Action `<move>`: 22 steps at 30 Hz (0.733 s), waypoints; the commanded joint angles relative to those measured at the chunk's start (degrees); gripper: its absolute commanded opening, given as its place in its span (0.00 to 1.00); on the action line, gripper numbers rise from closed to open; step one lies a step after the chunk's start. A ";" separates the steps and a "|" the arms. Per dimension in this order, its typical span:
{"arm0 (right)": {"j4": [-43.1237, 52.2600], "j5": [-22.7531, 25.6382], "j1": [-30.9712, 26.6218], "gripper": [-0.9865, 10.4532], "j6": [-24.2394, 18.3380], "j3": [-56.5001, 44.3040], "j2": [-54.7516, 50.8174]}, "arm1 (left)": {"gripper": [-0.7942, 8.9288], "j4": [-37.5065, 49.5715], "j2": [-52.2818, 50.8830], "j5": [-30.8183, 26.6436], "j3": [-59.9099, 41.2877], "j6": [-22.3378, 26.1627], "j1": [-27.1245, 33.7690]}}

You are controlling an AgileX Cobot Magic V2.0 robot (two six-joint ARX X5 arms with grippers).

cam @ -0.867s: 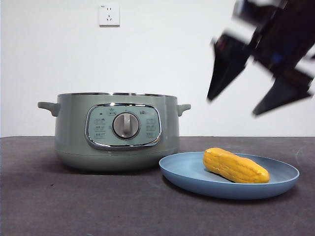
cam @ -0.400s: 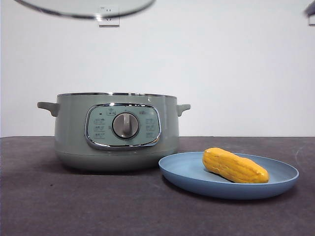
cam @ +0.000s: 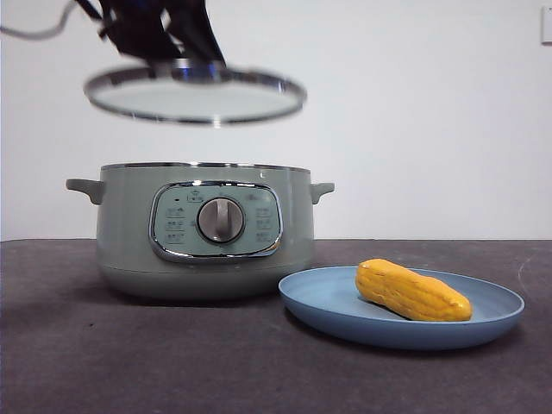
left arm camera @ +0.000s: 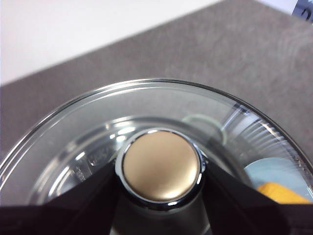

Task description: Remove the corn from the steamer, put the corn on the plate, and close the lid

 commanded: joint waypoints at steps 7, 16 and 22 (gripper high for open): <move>-0.28 0.26 0.11 0.56 0.61 -0.50 -0.11 | 0.07 7.63 5.75 0.33 0.50 0.72 -0.15; -0.26 0.26 0.11 0.56 0.59 -0.50 -0.11 | 0.07 7.65 9.64 0.17 0.50 0.76 -0.13; -0.26 0.26 0.11 0.56 0.57 -0.50 -0.11 | 0.07 7.21 10.16 -0.09 0.50 0.76 -0.13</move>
